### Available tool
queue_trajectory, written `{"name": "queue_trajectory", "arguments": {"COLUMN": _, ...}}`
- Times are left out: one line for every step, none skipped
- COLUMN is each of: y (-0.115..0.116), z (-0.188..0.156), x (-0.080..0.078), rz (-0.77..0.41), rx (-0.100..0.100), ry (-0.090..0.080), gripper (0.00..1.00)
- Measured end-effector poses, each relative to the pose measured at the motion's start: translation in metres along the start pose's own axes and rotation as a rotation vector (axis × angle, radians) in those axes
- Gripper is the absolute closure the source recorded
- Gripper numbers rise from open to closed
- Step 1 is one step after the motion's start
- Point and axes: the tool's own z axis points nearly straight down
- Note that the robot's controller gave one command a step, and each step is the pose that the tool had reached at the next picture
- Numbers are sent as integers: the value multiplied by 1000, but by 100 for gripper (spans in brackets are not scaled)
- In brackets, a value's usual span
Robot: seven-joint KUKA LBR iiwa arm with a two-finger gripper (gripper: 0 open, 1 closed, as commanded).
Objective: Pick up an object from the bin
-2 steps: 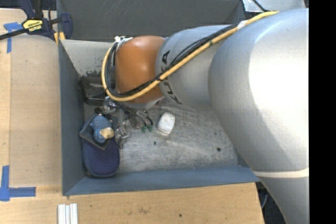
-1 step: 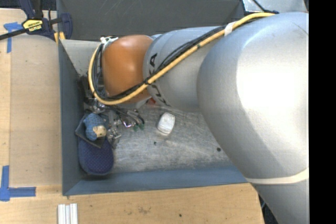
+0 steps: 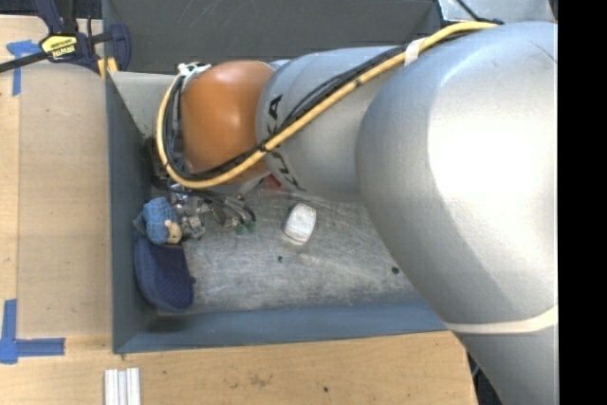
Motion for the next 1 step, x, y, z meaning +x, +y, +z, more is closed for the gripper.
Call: {"name": "queue_trajectory", "arguments": {"y": -56, "z": -179, "x": -13, "rz": 29, "rx": -5, "ry": 7, "gripper": 100}}
